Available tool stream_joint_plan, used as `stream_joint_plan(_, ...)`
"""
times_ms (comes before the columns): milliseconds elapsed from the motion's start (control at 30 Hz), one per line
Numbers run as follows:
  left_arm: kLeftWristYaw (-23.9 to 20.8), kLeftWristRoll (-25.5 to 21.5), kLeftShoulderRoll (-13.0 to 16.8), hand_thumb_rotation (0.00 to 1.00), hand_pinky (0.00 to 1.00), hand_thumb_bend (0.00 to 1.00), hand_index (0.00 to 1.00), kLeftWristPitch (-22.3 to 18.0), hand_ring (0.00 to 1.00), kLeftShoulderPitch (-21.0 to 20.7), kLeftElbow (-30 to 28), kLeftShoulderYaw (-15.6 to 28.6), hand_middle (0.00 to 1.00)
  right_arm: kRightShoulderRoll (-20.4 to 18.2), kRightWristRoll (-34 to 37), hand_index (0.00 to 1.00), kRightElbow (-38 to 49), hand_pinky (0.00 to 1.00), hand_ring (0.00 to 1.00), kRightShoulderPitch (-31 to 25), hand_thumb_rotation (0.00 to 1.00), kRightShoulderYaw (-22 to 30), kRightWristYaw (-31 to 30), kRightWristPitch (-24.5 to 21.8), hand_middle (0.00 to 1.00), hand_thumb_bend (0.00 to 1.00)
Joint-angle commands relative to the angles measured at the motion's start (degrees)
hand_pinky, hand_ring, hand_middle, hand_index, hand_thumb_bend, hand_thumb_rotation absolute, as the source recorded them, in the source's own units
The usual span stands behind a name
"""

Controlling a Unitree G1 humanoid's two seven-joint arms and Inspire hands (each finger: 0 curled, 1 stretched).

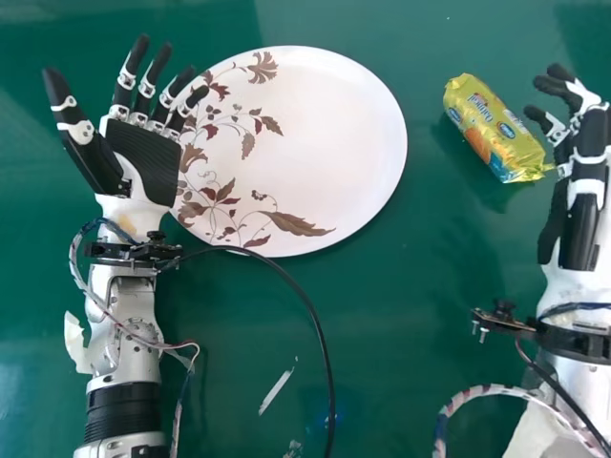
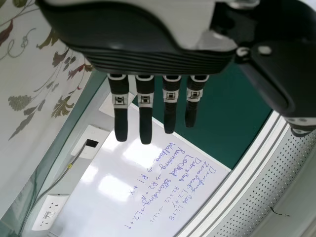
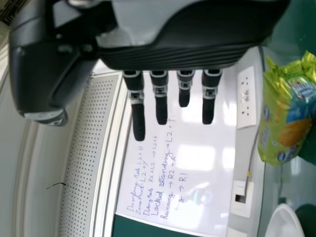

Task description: Pick up biscuit and place it in the plate

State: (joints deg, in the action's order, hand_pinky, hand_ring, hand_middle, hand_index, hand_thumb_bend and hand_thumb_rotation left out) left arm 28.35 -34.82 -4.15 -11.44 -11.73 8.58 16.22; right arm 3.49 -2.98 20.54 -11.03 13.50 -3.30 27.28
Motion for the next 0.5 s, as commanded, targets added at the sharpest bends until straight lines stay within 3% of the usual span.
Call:
stream_joint_plan(0,-0.18,0.29,-1.33,0.84,0.68,1.0,0.89,-0.46,0.74,3.18,4.1,0.21,0.87,0.38,-0.85,0.74,1.24,0.81,0.92,-0.82,0.43,0.35,0.94,0.53,0.91,0.75)
stream_joint_plan(200,-0.19,0.33,-1.25,0.86,0.65,1.0,0.89,-0.41,0.74,3.11,4.17,0.25,0.87,2.36,-2.84,0.73,1.51,0.81,0.92,-0.89,0.44,0.92,1.64,1.79,0.9,0.76)
stream_joint_plan(467,-0.72,0.63,-1.73,0.83,0.67,1.0,0.89,-0.55,0.74,2.93,4.4,0.27,0.86,5.4,-4.59,0.72,3.85,0.81,0.92,-1.48,0.43,1.91,1.38,-0.19,0.89,0.77)
